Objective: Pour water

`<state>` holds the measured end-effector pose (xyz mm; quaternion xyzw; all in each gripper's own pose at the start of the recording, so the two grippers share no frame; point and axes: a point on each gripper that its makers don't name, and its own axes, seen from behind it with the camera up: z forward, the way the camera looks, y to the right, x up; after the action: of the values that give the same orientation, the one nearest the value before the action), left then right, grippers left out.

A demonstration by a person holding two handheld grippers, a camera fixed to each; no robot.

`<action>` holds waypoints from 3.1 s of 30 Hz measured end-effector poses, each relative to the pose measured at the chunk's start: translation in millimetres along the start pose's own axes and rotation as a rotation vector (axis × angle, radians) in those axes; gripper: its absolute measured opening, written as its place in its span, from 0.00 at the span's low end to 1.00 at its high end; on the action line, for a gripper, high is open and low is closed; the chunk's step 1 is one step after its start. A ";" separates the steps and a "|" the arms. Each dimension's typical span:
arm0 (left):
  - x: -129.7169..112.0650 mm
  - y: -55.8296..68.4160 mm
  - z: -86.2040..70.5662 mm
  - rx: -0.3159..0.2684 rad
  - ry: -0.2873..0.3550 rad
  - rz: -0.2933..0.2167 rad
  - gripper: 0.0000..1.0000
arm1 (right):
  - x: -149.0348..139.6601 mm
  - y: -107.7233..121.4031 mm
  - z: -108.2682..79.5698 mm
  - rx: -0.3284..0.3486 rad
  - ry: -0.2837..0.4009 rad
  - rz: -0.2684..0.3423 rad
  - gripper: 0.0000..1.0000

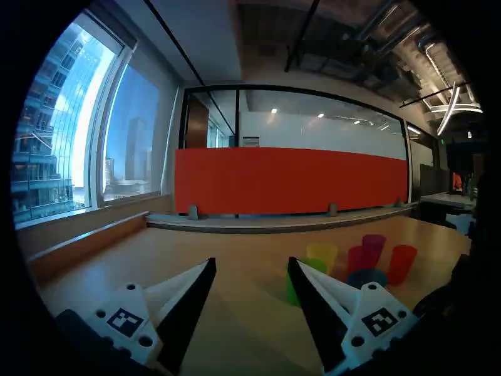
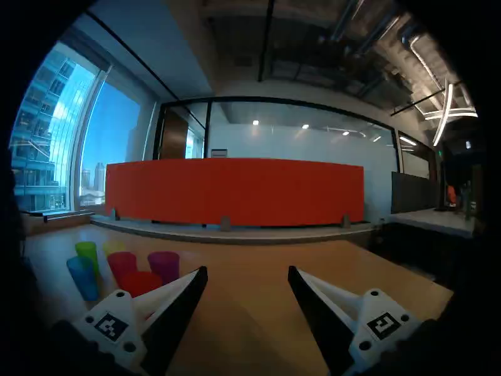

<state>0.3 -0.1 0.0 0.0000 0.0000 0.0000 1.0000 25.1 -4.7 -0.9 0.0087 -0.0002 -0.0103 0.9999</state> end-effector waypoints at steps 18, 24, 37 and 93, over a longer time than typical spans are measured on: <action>103.6 -17.3 4.2 -0.014 0.005 0.001 0.85 | 94.2 -5.2 -0.5 0.074 -0.054 0.031 0.99; 125.2 -21.6 6.3 -0.028 -0.006 -0.045 0.85 | 128.1 -10.2 1.9 0.097 -0.050 0.046 0.99; 142.8 -1.1 6.4 -0.151 -0.032 -0.048 0.85 | 141.0 -26.8 2.0 0.199 -0.066 0.054 0.99; 106.5 25.4 10.1 -0.307 -0.127 0.087 0.85 | 142.3 -118.9 -20.2 0.614 -0.114 0.007 0.99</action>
<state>106.8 25.3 10.1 -0.1527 -0.0633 0.0435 0.9853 165.0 -126.2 -23.2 0.3099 -0.0596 -0.0066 0.9489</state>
